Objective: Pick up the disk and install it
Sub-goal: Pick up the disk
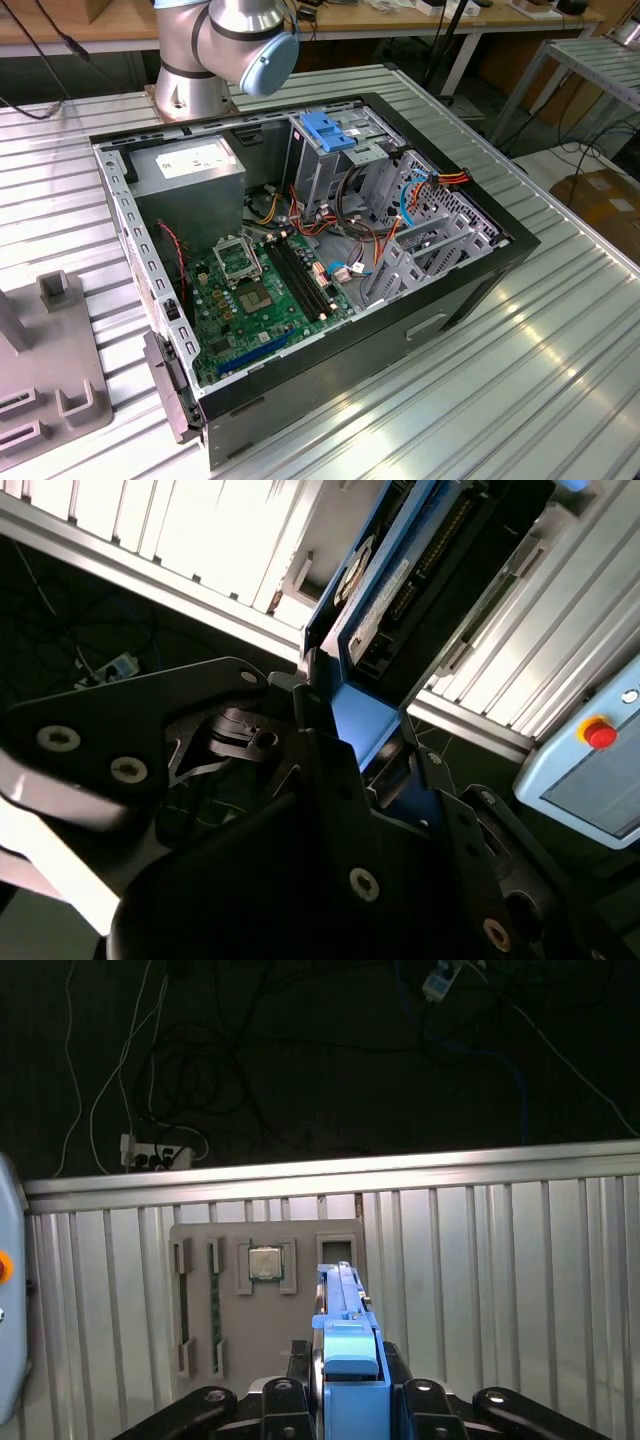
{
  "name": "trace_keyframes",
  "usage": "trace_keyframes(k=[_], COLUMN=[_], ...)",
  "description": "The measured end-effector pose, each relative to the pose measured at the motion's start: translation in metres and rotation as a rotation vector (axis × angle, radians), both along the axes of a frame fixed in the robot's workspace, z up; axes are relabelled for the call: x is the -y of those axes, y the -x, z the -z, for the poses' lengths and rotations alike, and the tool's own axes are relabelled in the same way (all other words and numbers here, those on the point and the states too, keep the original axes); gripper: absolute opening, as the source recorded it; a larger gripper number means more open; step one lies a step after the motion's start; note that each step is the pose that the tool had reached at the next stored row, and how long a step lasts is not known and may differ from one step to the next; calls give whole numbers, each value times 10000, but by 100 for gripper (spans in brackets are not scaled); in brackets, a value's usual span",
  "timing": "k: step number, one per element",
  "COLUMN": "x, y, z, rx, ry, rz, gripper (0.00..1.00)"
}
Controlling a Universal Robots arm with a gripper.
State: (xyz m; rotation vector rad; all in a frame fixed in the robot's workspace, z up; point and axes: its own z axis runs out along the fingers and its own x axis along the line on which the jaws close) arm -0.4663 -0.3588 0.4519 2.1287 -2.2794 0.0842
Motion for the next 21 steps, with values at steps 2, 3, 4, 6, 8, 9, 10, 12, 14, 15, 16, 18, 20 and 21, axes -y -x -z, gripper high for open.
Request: trace_keyframes(k=[2, 3, 4, 6, 8, 9, 10, 12, 14, 15, 16, 18, 20, 21], x=[0, 0, 0, 0, 0, 0, 0, 0, 0, 0, 0, 0, 0, 0], y=[0, 0, 0, 0, 0, 0, 0, 0, 0, 0, 0, 0, 0, 0], z=[-30, -49, -62, -89, -109, -120, -130, -156, -194, -206, -226, -253, -277, -298], rx=[1, 0, -1, 0, 0, 0, 0, 0, 0, 0, 0, 0, -1, 0], ry=[0, 0, 0, 0, 0, 0, 0, 0, 0, 0, 0, 0, 0, 0], rz=[0, 0, 0, 0, 0, 0, 0, 0, 0, 0, 0, 0, 0, 0], gripper=[37, 37, 37, 37, 37, 37, 37, 37, 37, 37, 37, 37, 37, 37])
